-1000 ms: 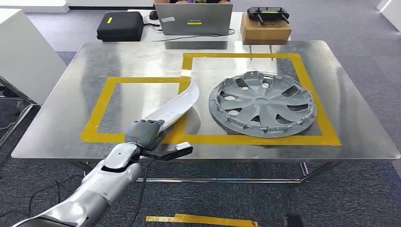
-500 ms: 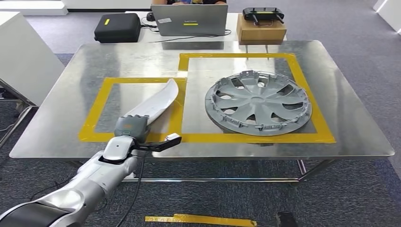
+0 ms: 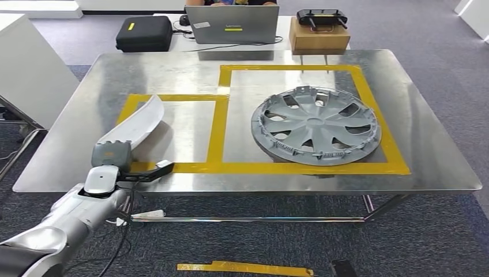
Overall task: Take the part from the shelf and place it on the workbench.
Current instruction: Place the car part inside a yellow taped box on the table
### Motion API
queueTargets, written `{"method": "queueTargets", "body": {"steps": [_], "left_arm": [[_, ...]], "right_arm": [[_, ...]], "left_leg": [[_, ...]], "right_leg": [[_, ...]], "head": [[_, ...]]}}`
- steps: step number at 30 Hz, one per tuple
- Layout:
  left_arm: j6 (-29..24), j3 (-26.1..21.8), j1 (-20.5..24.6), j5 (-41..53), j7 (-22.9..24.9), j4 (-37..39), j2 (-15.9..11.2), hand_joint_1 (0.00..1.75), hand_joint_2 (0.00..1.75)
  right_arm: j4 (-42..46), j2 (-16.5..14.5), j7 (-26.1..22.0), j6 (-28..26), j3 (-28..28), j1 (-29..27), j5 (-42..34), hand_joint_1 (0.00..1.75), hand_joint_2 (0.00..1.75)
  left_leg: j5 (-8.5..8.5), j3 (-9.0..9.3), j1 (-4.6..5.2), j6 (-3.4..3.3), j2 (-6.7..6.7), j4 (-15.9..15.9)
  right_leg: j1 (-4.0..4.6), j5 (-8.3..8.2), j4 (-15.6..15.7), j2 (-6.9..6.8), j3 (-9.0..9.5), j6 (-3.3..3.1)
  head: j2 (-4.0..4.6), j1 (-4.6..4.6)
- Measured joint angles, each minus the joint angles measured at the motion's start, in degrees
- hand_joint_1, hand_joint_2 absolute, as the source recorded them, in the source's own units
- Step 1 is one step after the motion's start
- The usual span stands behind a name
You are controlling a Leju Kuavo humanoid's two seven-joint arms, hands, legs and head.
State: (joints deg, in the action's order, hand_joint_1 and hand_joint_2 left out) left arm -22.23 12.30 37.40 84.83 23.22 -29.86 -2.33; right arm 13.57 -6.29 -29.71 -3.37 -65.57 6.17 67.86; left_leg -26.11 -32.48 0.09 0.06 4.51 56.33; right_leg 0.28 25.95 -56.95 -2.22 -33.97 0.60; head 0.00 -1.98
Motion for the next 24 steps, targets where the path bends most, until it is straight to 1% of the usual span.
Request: {"method": "queueTargets", "body": {"steps": [3,6,11,16,19,22,24], "left_arm": [[-0.62,-0.79,-0.08,0.0,-2.57,0.0,-0.11,1.75,1.75],[-1.65,-1.55,-0.15,0.0,-4.75,-0.01,0.39,1.75,1.75],[-5.4,-3.19,-1.43,0.0,-10.77,-1.0,2.54,1.75,1.75],[-6.21,-4.02,-2.38,0.0,-11.73,-2.14,4.23,1.75,1.75],[-6.67,-4.56,-2.99,0.0,-13.35,-2.95,4.88,1.75,1.75],[-7.78,-5.6,-4.61,-0.01,-17.03,-5.65,6.0,1.75,1.75],[-7.65,-5.88,-6.14,-0.05,-19.26,-8.74,7.15,1.75,1.75]], "right_arm": [[-0.08,0.0,-0.25,-0.02,0.07,-0.19,-0.16,0.0,0.0],[-0.14,0.0,-0.66,-0.05,0.07,-0.28,-0.31,0.0,0.0],[-0.19,0.0,-1.11,-0.25,0.07,-0.37,-0.46,0.0,0.0],[-0.21,0.0,-1.18,-0.31,0.07,-0.46,-0.56,0.0,0.0],[-0.26,-0.01,-1.27,-0.42,0.06,-0.6,-0.71,0.0,0.0],[-0.32,-0.03,-1.56,-0.77,0.02,-0.88,-1.02,0.0,0.0],[-0.33,-0.07,-1.69,-0.96,0.0,-1.07,-1.22,0.0,0.0]], "left_leg": [[0.0,0.0,0.02,-0.01,-0.01,0.01],[0.0,-0.01,0.02,-0.01,-0.02,0.01],[0.0,-0.02,0.08,-0.01,-0.02,0.01],[-0.03,-0.03,0.12,-0.05,-0.01,0.02],[-0.14,-0.07,0.21,-0.23,-0.01,0.2],[-0.23,-0.16,0.29,-0.43,-0.03,0.33],[-0.32,-0.27,0.36,-0.63,-0.05,0.49]], "right_leg": [[-0.02,0.0,0.0,-0.03,-0.01,0.0],[-0.02,0.0,0.0,-0.04,-0.01,0.0],[-0.07,-0.01,0.0,-0.05,-0.01,0.02],[-0.12,-0.03,0.0,-0.02,-0.02,0.04],[-0.25,-0.09,0.04,-0.02,-0.05,0.17],[-0.33,-0.11,0.05,-0.1,-0.07,0.29],[-0.38,-0.14,0.05,-0.15,-0.07,0.41]], "head": [[0.0,0.0],[0.0,0.0],[0.0,-0.01],[0.0,-0.01],[0.0,0.02],[0.0,0.03],[0.0,0.03]]}}
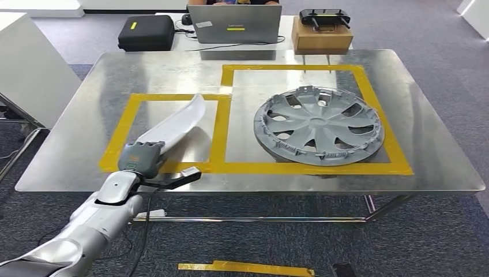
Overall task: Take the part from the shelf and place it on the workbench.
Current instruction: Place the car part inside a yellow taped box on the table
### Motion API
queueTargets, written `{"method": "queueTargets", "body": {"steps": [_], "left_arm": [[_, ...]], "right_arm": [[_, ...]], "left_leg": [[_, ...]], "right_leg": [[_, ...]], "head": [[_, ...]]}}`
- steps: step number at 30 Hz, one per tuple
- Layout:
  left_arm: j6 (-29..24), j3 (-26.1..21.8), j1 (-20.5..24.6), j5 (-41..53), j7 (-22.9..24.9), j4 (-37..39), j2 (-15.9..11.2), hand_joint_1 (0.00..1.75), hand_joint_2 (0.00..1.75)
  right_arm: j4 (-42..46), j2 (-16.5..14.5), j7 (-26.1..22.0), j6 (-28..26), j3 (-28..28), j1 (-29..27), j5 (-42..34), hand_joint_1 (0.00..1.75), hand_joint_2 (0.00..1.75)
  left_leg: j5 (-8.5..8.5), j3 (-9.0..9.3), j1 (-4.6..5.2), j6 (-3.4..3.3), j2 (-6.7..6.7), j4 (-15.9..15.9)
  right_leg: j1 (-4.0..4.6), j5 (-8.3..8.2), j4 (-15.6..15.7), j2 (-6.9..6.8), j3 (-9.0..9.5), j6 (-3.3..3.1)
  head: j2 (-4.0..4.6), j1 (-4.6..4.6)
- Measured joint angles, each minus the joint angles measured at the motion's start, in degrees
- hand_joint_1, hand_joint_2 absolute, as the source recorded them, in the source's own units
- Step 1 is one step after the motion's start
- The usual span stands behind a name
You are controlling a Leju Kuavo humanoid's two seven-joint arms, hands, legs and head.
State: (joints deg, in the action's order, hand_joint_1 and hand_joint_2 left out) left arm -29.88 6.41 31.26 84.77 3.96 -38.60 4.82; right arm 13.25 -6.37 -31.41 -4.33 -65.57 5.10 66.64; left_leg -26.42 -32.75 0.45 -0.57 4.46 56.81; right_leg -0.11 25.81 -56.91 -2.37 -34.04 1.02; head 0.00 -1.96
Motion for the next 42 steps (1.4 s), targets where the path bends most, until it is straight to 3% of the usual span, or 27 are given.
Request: {"method": "queueTargets", "body": {"steps": [4,6,7,9,11,12,13,15,17,18,20,22,25,30,32,35,36,37,42], "left_arm": [[2.31,0.02,-2.76,-0.09,-2.1,-7.1,1.94,1.75,1.75],[3.52,0.11,-3.49,-0.04,-1.32,-10.11,2.66,1.75,1.75],[4.03,0.22,-3.63,-0.01,-0.21,-11.17,2.89,1.75,1.75],[4.65,0.74,-3.69,0.04,2.99,-12.13,2.9,1.75,1.75],[4.66,1.46,-3.81,0.05,5.81,-12.18,2.31,1.75,1.75],[4.46,1.75,-3.85,0.05,6.67,-12.07,1.94,1.75,1.75],[4.17,1.94,-3.88,0.05,7.16,-11.91,1.59,1.75,1.75],[3.55,2.09,-3.87,0.05,7.45,-11.59,1.0,0.87,1.75],[3.09,2.23,-3.83,0.05,7.72,-11.38,0.42,0.0,1.75],[2.96,2.42,-3.81,0.06,8.01,-11.32,0.11,0.0,1.75],[2.86,2.89,-3.75,0.06,8.71,-11.21,-0.56,0.0,0.87],[2.85,3.17,-3.67,0.05,9.16,-11.14,-1.08,0.0,0.0],[2.84,3.32,-3.6,0.07,9.34,-11.13,-1.33,0.0,0.0],[2.76,3.42,-3.6,0.06,9.39,-11.13,-1.59,0.0,0.0],[2.63,3.48,-3.61,0.06,9.39,-11.13,-1.85,0.0,0.0],[2.53,3.54,-3.62,0.07,9.39,-11.13,-2.05,0.0,0.0],[2.51,3.57,-3.63,0.07,9.38,-11.13,-2.08,0.0,0.0],[2.43,3.6,-3.65,0.06,9.26,-11.13,-2.09,0.0,0.0],[1.62,3.62,-4.04,0.08,8.16,-11.19,-2.09,0.0,0.0]], "right_arm": [[0.0,-0.12,-0.25,-0.37,-0.02,-0.24,-0.19,0.0,0.0],[0.0,-0.17,-0.36,-0.46,-0.02,-0.26,-0.15,0.0,0.0],[0.0,-0.17,-0.39,-0.47,-0.02,-0.29,-0.08,0.0,0.0],[0.0,-0.17,-0.42,-0.45,-0.02,-0.38,0.18,0.0,0.0],[-0.01,-0.17,-0.42,-0.35,-0.02,-0.48,0.48,0.0,0.0],[-0.02,-0.17,-0.4,-0.29,-0.03,-0.5,0.61,0.0,0.0],[-0.02,-0.17,-0.39,-0.25,-0.03,-0.48,0.74,0.0,0.0],[-0.03,-0.2,-0.34,-0.17,-0.03,-0.32,0.93,0.0,0.0],[-0.06,-0.26,-0.33,-0.08,-0.03,-0.15,1.06,0.0,0.0],[-0.08,-0.31,-0.33,-0.03,-0.03,-0.12,1.11,0.0,0.0],[-0.08,-0.33,-0.33,0.07,-0.03,-0.21,1.18,0.0,0.0],[-0.09,-0.36,-0.33,0.2,-0.02,-0.24,1.23,0.0,0.0],[-0.09,-0.37,-0.33,0.28,-0.02,-0.18,1.31,0.0,0.0],[-0.09,-0.42,-0.33,0.29,-0.02,-0.17,1.34,0.0,0.0],[-0.09,-0.45,-0.33,0.3,-0.01,-0.15,1.36,0.0,0.0],[-0.09,-0.45,-0.33,0.31,0.0,-0.13,1.36,0.0,0.0],[-0.09,-0.45,-0.33,0.32,0.0,-0.12,1.36,0.0,0.0],[-0.09,-0.45,-0.33,0.33,0.0,-0.12,1.36,0.0,0.0],[-0.09,-0.45,-0.33,0.35,0.0,-0.12,1.36,0.0,0.0]], "left_leg": [[0.22,-0.11,0.09,-0.73,0.0,-0.09],[0.9,0.12,-0.26,-1.22,-0.03,-1.1],[1.2,0.19,-0.49,-1.41,-0.05,-1.61],[1.4,0.0,-0.67,-1.56,-0.11,-1.78],[1.49,-0.15,-0.72,-1.42,-0.15,-1.75],[1.54,-0.19,-0.79,-1.28,-0.17,-1.71],[1.55,-0.18,-0.92,-1.09,-0.18,-1.65],[1.44,-0.28,-1.05,-0.38,-0.22,-1.33],[1.43,-0.51,-0.92,0.45,-0.25,-0.81],[1.39,-0.66,-0.84,0.66,-0.27,-0.6],[1.48,-0.75,-0.83,0.22,-0.32,-0.38],[1.71,-0.78,-0.84,-0.85,-0.34,-0.42],[1.93,-0.8,-0.84,-1.93,-0.35,-0.48],[2.07,-0.83,-0.93,-2.22,-0.35,-0.51],[2.2,-0.87,-1.14,-1.49,-0.35,-0.57],[2.17,-0.93,-1.51,1.41,-0.35,-0.64],[2.12,-0.96,-1.57,2.06,-0.36,-0.64],[2.1,-1.01,-1.58,2.37,-0.36,-0.61],[2.01,-1.24,-1.38,2.3,-0.41,-0.35]], "right_leg": [[-0.07,-0.3,0.22,-0.03,0.05,0.74],[-0.08,0.72,-0.63,0.57,-0.55,1.26],[-0.11,2.18,-2.59,1.09,-1.46,1.49],[-0.42,6.17,-9.73,2.0,-4.43,2.0],[-0.76,8.12,-15.5,2.16,-6.71,2.5],[-0.95,7.48,-15.5,2.14,-6.47,2.74],[-1.18,5.82,-13.11,2.07,-5.05,2.94],[-1.49,2.57,-5.03,1.61,-0.3,3.3],[-1.46,1.79,-0.32,1.29,2.46,2.81],[-1.36,2.08,0.03,1.32,2.74,2.36],[-1.43,2.12,0.13,1.49,2.5,1.8],[-1.35,2.09,0.11,1.6,2.42,1.65],[-1.2,2.07,0.1,1.63,2.37,1.47],[-0.96,2.12,0.05,1.6,2.35,1.0],[-0.66,2.18,-0.06,1.55,2.27,0.58],[-0.44,2.31,-0.39,1.44,2.04,0.27],[-0.44,2.34,-0.48,1.41,1.98,0.23],[-0.45,2.35,-0.53,1.39,1.95,0.2],[-0.62,2.29,-0.51,1.31,1.92,0.3]], "head": [[0.0,-0.02],[0.0,-0.09],[0.0,-0.19],[0.0,-0.35],[0.0,-0.38],[0.0,-0.38],[0.0,-0.39],[0.0,-0.5],[0.0,-0.55],[0.0,-0.56],[0.0,-0.42],[0.0,-0.25],[0.0,-0.19],[0.0,-0.19],[0.0,-0.21],[0.0,-0.23],[0.0,-0.24],[0.0,-0.25],[0.0,-0.25]]}}
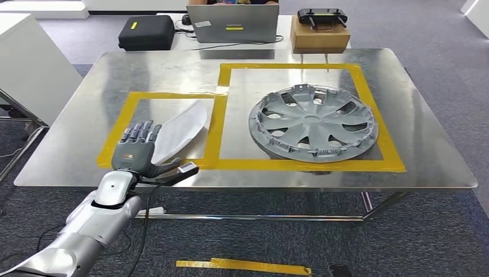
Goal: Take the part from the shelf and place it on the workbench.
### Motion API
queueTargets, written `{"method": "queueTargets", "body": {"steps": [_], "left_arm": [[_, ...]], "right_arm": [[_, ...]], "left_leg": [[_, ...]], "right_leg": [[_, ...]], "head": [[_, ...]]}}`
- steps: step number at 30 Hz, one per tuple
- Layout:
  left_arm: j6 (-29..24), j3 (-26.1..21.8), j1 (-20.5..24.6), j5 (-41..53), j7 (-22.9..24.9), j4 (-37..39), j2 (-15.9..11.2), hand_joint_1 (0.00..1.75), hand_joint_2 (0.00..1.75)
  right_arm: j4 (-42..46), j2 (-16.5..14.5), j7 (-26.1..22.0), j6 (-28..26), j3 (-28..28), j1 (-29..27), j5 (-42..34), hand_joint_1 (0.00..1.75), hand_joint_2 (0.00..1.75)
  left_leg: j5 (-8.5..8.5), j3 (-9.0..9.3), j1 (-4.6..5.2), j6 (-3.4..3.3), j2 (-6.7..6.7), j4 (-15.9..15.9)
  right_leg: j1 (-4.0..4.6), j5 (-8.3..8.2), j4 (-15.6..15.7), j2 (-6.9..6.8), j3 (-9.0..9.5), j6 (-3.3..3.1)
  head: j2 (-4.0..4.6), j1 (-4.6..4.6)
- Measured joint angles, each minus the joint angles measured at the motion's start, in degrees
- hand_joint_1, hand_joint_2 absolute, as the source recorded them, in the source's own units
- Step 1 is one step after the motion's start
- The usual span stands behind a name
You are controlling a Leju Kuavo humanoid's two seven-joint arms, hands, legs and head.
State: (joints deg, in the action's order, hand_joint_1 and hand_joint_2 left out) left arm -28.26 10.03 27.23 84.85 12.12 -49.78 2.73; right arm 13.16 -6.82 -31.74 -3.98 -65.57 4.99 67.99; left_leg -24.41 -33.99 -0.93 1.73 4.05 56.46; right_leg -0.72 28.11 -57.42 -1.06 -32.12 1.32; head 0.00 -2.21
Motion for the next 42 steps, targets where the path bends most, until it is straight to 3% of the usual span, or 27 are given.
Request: {"method": "queueTargets", "body": {"steps": [10,12,14,16,18,20,21,22,24,26,29,30,32,34,35,36,37,40,42], "left_arm": [[-0.39,-0.03,-0.56,-0.02,-1.4,-0.57,0.11,0.0,0.0],[-0.72,-0.16,-1.57,-0.13,-4.01,-2.25,0.55,0.0,0.0],[-0.66,-0.34,-3.4,-0.58,-7.86,-5.46,1.57,0.0,0.0],[0.16,-0.44,-5.96,-2.24,-12.29,-9.91,3.2,0.0,0.0],[1.31,-0.42,-9.17,-5.71,-16.3,-14.68,4.89,0.0,0.0],[2.03,-0.3,-12.96,-10.38,-19.75,-19.31,5.96,0.0,0.0],[2.08,-0.21,-14.88,-12.78,-21.42,-21.53,6.26,0.0,0.0],[1.92,-0.1,-16.69,-15.14,-23.13,-23.69,6.46,0.0,0.0],[1.23,0.06,-20.02,-19.68,-26.62,-27.83,6.68,0.0,0.0],[0.4,0.11,-23.12,-24.14,-30.07,-31.71,6.73,0.0,0.0],[-1.06,0.08,-27.44,-29.25,-34.28,-35.97,6.7,0.0,0.0],[-1.4,0.02,-28.67,-30.25,-35.19,-36.89,6.66,0.0,0.0],[-1.78,-0.15,-30.55,-31.4,-36.38,-38.57,6.59,0.0,0.0],[-1.91,-0.32,-31.64,-31.74,-36.86,-39.75,6.55,0.0,0.0],[-1.92,-0.43,-32.01,-31.8,-36.98,-40.09,6.52,0.0,0.0],[-1.93,-0.51,-32.31,-31.82,-37.07,-40.36,6.5,0.0,0.0],[-1.93,-0.57,-32.55,-31.82,-37.13,-40.63,6.49,0.0,0.0],[-1.94,-0.61,-32.74,-31.82,-37.22,-41.63,6.5,0.0,0.0],[-2.02,-0.63,-32.74,-31.91,-37.28,-42.23,6.55,0.0,0.0]], "right_arm": [[-0.01,-0.02,-0.03,-0.01,-0.01,-0.03,-0.12,0.0,0.0],[-0.03,-0.17,-0.08,-0.08,-0.03,-0.1,-0.46,0.0,0.0],[-0.06,-0.36,-0.13,-0.22,-0.1,-0.16,-1.04,0.0,0.0],[-0.07,-0.43,-0.17,-0.4,-0.34,-0.3,-1.79,0.0,0.0],[-0.07,-0.44,-0.21,-0.58,-0.88,-0.58,-2.6,0.0,0.0],[-0.07,-0.44,-0.3,-0.71,-1.57,-0.98,-3.35,0.0,0.0],[-0.07,-0.45,-0.33,-0.77,-1.91,-1.23,-3.68,0.0,0.0],[-0.07,-0.45,-0.31,-0.84,-2.25,-1.45,-3.94,0.0,0.0],[-0.09,-0.62,-0.04,-1.04,-2.84,-1.65,-4.29,0.0,0.0],[-0.1,-0.97,0.44,-1.36,-3.32,-1.65,-4.43,0.0,0.0],[-0.08,-1.2,1.22,-1.94,-4.1,-1.9,-4.57,0.0,0.0],[-0.08,-1.25,1.39,-2.09,-4.31,-2.01,-4.58,0.0,0.0],[-0.08,-1.36,1.58,-2.26,-4.54,-2.1,-4.58,0.0,0.0],[-0.09,-1.44,1.6,-2.32,-4.7,-2.02,-4.58,0.0,0.0],[-0.09,-1.45,1.61,-2.32,-4.79,-2.0,-4.58,0.0,0.0],[-0.09,-1.46,1.61,-2.32,-4.87,-2.0,-4.58,0.0,0.0],[-0.09,-1.46,1.62,-2.32,-4.95,-2.0,-4.58,0.0,0.0],[-0.08,-1.63,1.61,-2.32,-5.23,-1.87,-4.57,0.0,0.0],[-0.07,-1.83,1.68,-2.37,-5.32,-1.76,-4.55,0.0,0.0]], "left_leg": [[-0.12,-0.33,0.35,-0.39,-0.06,0.34],[-0.24,-0.45,0.59,-0.93,-0.14,0.61],[0.43,0.01,0.64,-2.09,-0.15,-0.41],[1.71,0.86,0.33,-3.11,-0.03,-2.56],[2.34,0.99,0.11,-3.39,0.04,-3.55],[2.5,0.54,-0.01,-3.15,0.06,-3.44],[2.59,0.27,-0.15,-2.95,0.07,-3.28],[2.64,-0.07,-0.39,-2.64,0.07,-2.97],[2.49,-1.07,-0.9,-1.64,-0.03,-1.62],[2.23,-2.11,-1.03,-0.52,-0.15,0.08],[2.72,-2.64,-1.12,0.29,-0.23,0.75],[2.08,-2.9,-1.27,0.45,-0.55,1.15],[-2.24,-4.39,-1.38,0.55,-1.89,5.09],[-8.31,-6.58,-1.13,0.23,-3.16,12.88],[-10.34,-7.02,-0.93,-0.06,-3.4,16.13],[-11.31,-6.5,-0.68,-0.49,-3.49,17.56],[-11.25,-4.78,-0.38,-1.05,-3.55,16.7],[-8.82,4.72,0.84,-3.23,-4.18,5.2],[-8.1,7.87,1.5,-3.66,-4.54,0.46]], "right_leg": [[-0.47,-0.23,0.13,-0.06,-0.11,0.37],[-0.82,-0.5,0.37,-0.15,-0.03,0.86],[-0.88,-0.79,0.97,-0.19,0.23,1.52],[-0.72,0.77,-0.18,0.21,-0.28,1.82],[-0.82,4.62,-5.93,0.75,-2.69,2.1],[-1.12,7.35,-12.16,0.93,-5.19,2.72],[-1.33,7.25,-12.87,0.9,-5.32,3.1],[-1.6,6.1,-11.36,0.84,-4.37,3.51],[-2.16,3.1,-4.4,0.67,-0.46,4.53],[-2.33,2.0,-0.28,0.97,1.64,4.13],[-2.05,1.77,-1.15,1.47,0.89,2.1],[-1.97,1.45,-1.37,1.54,0.49,1.56],[-1.81,0.56,-1.46,1.61,-0.65,0.5],[-1.45,-0.47,-1.46,1.64,-1.9,-0.06],[-1.19,-1.01,-1.48,1.67,-2.65,-0.19],[-0.9,-1.56,-1.49,1.71,-3.38,-0.27],[-0.63,-2.12,-1.49,1.79,-4.07,-0.31],[-0.15,-3.73,-1.47,2.13,-5.48,-0.07],[-0.17,-4.76,-1.3,2.19,-5.78,0.46]], "head": [[0.0,0.01],[0.0,0.13],[0.0,0.31],[0.0,0.3],[0.0,0.08],[0.0,-0.04],[0.0,-0.03],[0.0,-0.04],[0.0,-0.16],[0.0,-0.2],[0.0,0.08],[0.0,0.21],[0.0,0.57],[0.0,0.94],[0.0,1.08],[0.0,1.12],[0.0,1.13],[0.0,1.09],[0.0,1.1]]}}
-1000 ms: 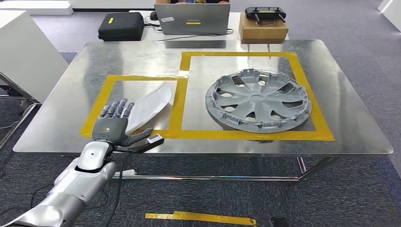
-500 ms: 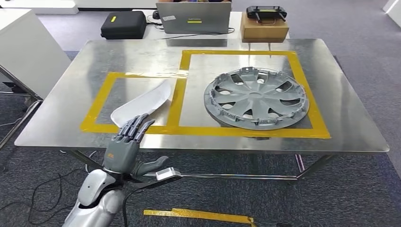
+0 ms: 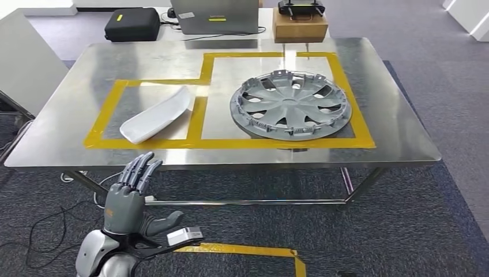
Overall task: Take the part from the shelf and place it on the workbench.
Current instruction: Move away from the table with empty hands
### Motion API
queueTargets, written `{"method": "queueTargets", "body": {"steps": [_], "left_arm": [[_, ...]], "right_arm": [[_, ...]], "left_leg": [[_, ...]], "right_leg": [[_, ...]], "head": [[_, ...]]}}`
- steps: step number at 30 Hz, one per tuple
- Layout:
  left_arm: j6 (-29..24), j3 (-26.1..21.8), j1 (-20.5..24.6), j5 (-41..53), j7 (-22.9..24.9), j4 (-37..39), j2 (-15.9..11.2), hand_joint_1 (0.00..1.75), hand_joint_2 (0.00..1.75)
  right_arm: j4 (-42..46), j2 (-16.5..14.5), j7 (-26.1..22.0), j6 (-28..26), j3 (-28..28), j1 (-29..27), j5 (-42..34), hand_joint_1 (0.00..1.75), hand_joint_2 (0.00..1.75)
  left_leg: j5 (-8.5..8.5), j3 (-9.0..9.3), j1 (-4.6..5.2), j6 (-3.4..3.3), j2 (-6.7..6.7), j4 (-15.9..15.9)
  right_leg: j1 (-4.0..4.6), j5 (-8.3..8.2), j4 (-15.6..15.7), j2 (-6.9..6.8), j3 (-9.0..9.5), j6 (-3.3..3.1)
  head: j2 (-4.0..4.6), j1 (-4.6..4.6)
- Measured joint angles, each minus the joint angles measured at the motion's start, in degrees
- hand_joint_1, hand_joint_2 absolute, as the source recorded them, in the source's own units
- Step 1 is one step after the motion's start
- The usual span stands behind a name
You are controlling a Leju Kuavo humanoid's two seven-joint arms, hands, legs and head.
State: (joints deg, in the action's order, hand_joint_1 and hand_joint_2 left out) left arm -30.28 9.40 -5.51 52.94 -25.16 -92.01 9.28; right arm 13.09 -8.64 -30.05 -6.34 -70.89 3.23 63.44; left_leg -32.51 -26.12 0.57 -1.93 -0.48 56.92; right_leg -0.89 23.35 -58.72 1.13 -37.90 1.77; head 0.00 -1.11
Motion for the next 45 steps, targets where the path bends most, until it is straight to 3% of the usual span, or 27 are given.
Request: {"method": "queueTargets", "body": {"steps": [2,4,7,8,9,11,13,15,16,18,19,21,23,24,25,26,28,29,31,34,36,38,39,40,42,43,45], "left_arm": [[-0.3,-0.15,-0.51,-1.02,-0.47,-0.29,0.04,0.0,0.0],[-0.99,-0.58,-1.43,-3.79,-1.9,-0.59,0.13,0.0,0.0],[-2.26,-2.59,-3.39,-10.16,-5.71,-0.98,0.48,0.0,0.0],[-2.56,-3.73,-4.14,-12.38,-7.32,-1.02,0.65,0.0,0.0],[-2.75,-5.06,-4.81,-14.53,-8.92,-1.02,0.89,0.0,0.0],[-2.53,-8.23,-5.76,-19.11,-11.17,-0.93,1.74,0.0,0.0],[-1.32,-12.11,-6.04,-24.75,-11.68,-0.31,2.83,0.0,0.0],[0.65,-17.6,-5.22,-30.97,-11.66,2.91,3.54,0.0,0.0],[1.68,-21.24,-4.4,-33.74,-11.67,6.02,3.61,0.0,0.0],[3.82,-28.64,-2.63,-38.13,-11.75,14.07,3.07,0.0,0.0],[4.95,-32.02,-1.84,-39.84,-11.78,18.35,2.49,0.0,0.0],[7.1,-37.87,-0.44,-42.08,-11.8,26.72,1.16,0.0,0.0],[7.21,-43.19,1.37,-42.32,-11.71,36.46,-0.4,0.0,0.0],[6.52,-45.36,2.29,-41.94,-11.54,41.43,-1.22,0.0,0.0],[5.61,-47.18,3.08,-41.37,-11.14,46.46,-1.96,0.0,0.0],[4.81,-48.58,3.66,-40.68,-10.41,50.97,-2.49,0.0,0.0],[3.57,-50.31,4.57,-39.22,-8.19,58.19,-3.04,0.0,0.0],[3.22,-50.84,5.1,-38.54,-7.01,61.12,-3.16,0.0,0.0],[2.81,-51.42,5.94,-37.45,-5.37,65.47,-3.19,0.0,0.0],[2.69,-51.85,6.68,-36.68,-4.41,70.18,-3.08,0.0,0.0],[3.08,-51.92,7.12,-36.37,-3.9,72.16,-2.89,0.0,0.0],[4.04,-51.93,7.53,-35.62,-2.69,73.67,-2.82,0.0,0.0],[4.67,-51.93,7.69,-35.15,-1.83,74.33,-2.82,0.0,0.0],[5.24,-51.93,7.81,-34.72,-0.96,74.96,-2.78,0.0,0.0],[5.91,-51.9,7.94,-34.14,0.33,75.95,-2.59,0.0,0.0],[6.01,-51.89,8.0,-33.95,0.73,76.31,-2.46,0.0,0.0],[6.05,-51.83,8.13,-33.49,1.5,76.82,-2.23,0.0,0.0]], "right_arm": [[0.01,-0.04,0.5,-0.18,-0.04,-0.07,0.08,0.0,0.0],[0.01,-0.04,1.47,-0.59,-0.14,-0.22,0.2,0.0,0.0],[0.01,-0.05,2.96,-1.33,-0.37,-0.33,0.48,0.0,0.0],[0.01,-0.05,3.39,-1.58,-0.43,-0.35,0.62,0.0,0.0],[0.01,-0.05,3.81,-1.81,-0.49,-0.37,0.78,0.0,0.0],[0.01,-0.05,4.5,-2.25,-0.54,-0.45,1.17,0.0,0.0],[0.01,-0.05,5.12,-2.63,-0.56,-0.43,1.53,0.0,0.0],[0.01,-0.13,5.86,-3.02,-0.58,-0.28,1.88,0.0,0.0],[0.01,-0.24,6.26,-3.21,-0.63,-0.25,2.02,0.0,0.0],[-0.01,-0.52,7.03,-3.47,-0.81,-0.38,2.14,0.0,0.0],[-0.03,-0.65,7.35,-3.56,-0.92,-0.48,2.14,0.0,0.0],[-0.06,-0.82,7.73,-3.58,-1.16,-0.57,2.22,0.0,0.0],[-0.06,-0.92,8.01,-3.52,-1.41,-0.57,2.38,0.0,0.0],[-0.06,-0.96,8.18,-3.49,-1.54,-0.58,2.45,0.0,0.0],[-0.06,-0.99,8.32,-3.47,-1.64,-0.6,2.48,0.0,0.0],[-0.06,-1.02,8.43,-3.45,-1.75,-0.63,2.49,0.0,0.0],[-0.06,-1.07,8.54,-3.38,-1.92,-0.64,2.49,0.0,0.0],[-0.06,-1.08,8.57,-3.35,-1.97,-0.6,2.49,0.0,0.0],[-0.06,-1.09,8.57,-3.32,-2.08,-0.45,2.46,0.0,0.0],[-0.06,-1.14,8.42,-3.32,-2.48,-0.54,2.28,0.0,0.0],[-0.06,-1.19,8.22,-3.27,-2.79,-0.67,2.1,0.0,0.0],[-0.06,-1.24,7.9,-3.07,-3.02,-0.64,1.94,0.0,0.0],[-0.06,-1.25,7.71,-2.92,-3.11,-0.61,1.88,0.0,0.0],[-0.06,-1.26,7.55,-2.78,-3.2,-0.58,1.81,0.0,0.0],[-0.06,-1.26,7.32,-2.59,-3.32,-0.53,1.65,0.0,0.0],[-0.05,-1.26,7.25,-2.55,-3.34,-0.47,1.57,0.0,0.0],[0.02,-1.27,7.07,-2.48,-3.36,-0.2,1.5,0.0,0.0]], "left_leg": [[0.98,-0.32,0.28,0.2,0.16,-0.55],[2.47,-1.27,0.17,-0.23,0.58,-0.92],[4.63,-3.67,0.15,-1.0,1.3,-1.14],[5.3,-4.58,0.27,-1.05,1.51,-1.09],[6.02,-5.55,0.41,-1.08,1.69,-1.04],[7.38,-7.4,0.67,-1.05,1.91,-0.96],[8.6,-8.82,0.9,-0.85,1.97,-0.86],[9.74,-9.54,1.02,-0.44,2.1,-0.74],[10.3,-9.69,0.96,-0.15,2.22,-0.77],[11.01,-9.88,0.67,0.53,2.35,-0.9],[10.36,-10.11,0.53,1.0,2.09,-0.64],[5.96,-11.19,0.11,2.07,1.3,2.76],[0.39,-12.82,-0.49,3.04,0.9,9.93],[-1.05,-13.3,-0.8,3.4,0.89,13.13],[-1.06,-13.08,-1.09,3.69,0.88,14.86],[0.13,-11.86,-1.4,3.97,0.89,14.49],[2.96,-6.91,-2.02,4.53,0.76,8.49],[3.4,-4.19,-2.11,4.67,0.47,4.49],[2.63,-1.27,-2.03,4.37,-0.09,-0.45],[3.07,-1.99,-1.64,2.54,0.06,-1.08],[4.25,-3.24,-1.52,1.03,0.44,-1.19],[5.54,-4.71,-1.11,0.17,0.68,-1.14],[6.19,-5.51,-0.8,-0.03,0.8,-1.11],[6.85,-6.33,-0.47,-0.19,0.91,-1.06],[8.17,-7.94,0.14,-0.36,1.04,-1.02],[8.84,-8.64,0.34,-0.39,1.06,-0.99],[10.08,-9.68,0.7,-0.22,1.05,-0.91]], "right_leg": [[-0.16,-1.18,0.57,0.02,-0.1,0.66],[-0.26,-0.06,0.06,-0.21,-0.83,1.13],[-0.26,8.31,-8.13,-0.68,-3.34,1.46],[-0.23,10.33,-11.74,-0.71,-3.78,1.55],[-0.2,10.91,-14.34,-0.72,-3.59,1.58],[-0.08,8.68,-14.28,-0.76,-0.66,1.33],[0.31,6.88,-6.84,-1.04,5.95,0.57],[0.75,8.0,1.7,-1.4,12.07,-0.1],[0.97,8.64,4.01,-1.44,13.4,-0.32],[1.09,8.03,4.9,-1.25,12.96,-0.9],[1.02,7.45,5.0,-1.22,12.55,-1.33],[0.75,6.06,5.17,-1.25,11.57,-2.22],[0.72,4.7,5.03,-1.22,10.06,-2.54],[0.68,4.06,4.88,-1.2,9.08,-2.46],[0.59,3.49,4.65,-1.17,8.07,-2.29],[0.44,3.04,4.28,-1.14,7.04,-2.05],[0.1,2.39,3.28,-1.1,5.19,-1.38],[0.01,2.14,2.75,-1.13,4.44,-1.02],[0.02,1.46,2.13,-1.15,3.49,-0.15],[-0.2,0.77,1.96,-0.95,2.61,1.24],[-0.32,4.38,-1.09,-0.99,1.1,1.61],[-0.27,10.28,-8.4,-1.08,-0.94,1.62],[-0.21,12.08,-12.0,-1.08,-1.49,1.55],[-0.11,12.51,-14.22,-1.08,-1.34,1.4],[0.29,10.11,-12.83,-1.08,1.82,0.65],[0.64,8.72,-9.38,-1.08,4.83,0.01],[1.43,8.41,-0.23,-1.23,11.8,-1.11]], "head": [[0.0,0.03],[0.0,-0.08],[0.0,-0.58],[0.0,-0.67],[0.0,-0.68],[0.0,-0.71],[0.0,-0.69],[0.0,-0.68],[0.0,-0.72],[0.0,-0.84],[0.0,-0.88],[0.0,-0.64],[0.0,-0.29],[0.0,-0.24],[0.0,-0.22],[0.0,-0.21],[0.0,-0.2],[0.0,-0.15],[0.0,-0.11],[0.0,-0.1],[0.0,-0.34],[0.0,-0.65],[0.0,-0.71],[0.0,-0.74],[0.0,-0.75],[0.0,-0.74],[0.0,-0.73]]}}
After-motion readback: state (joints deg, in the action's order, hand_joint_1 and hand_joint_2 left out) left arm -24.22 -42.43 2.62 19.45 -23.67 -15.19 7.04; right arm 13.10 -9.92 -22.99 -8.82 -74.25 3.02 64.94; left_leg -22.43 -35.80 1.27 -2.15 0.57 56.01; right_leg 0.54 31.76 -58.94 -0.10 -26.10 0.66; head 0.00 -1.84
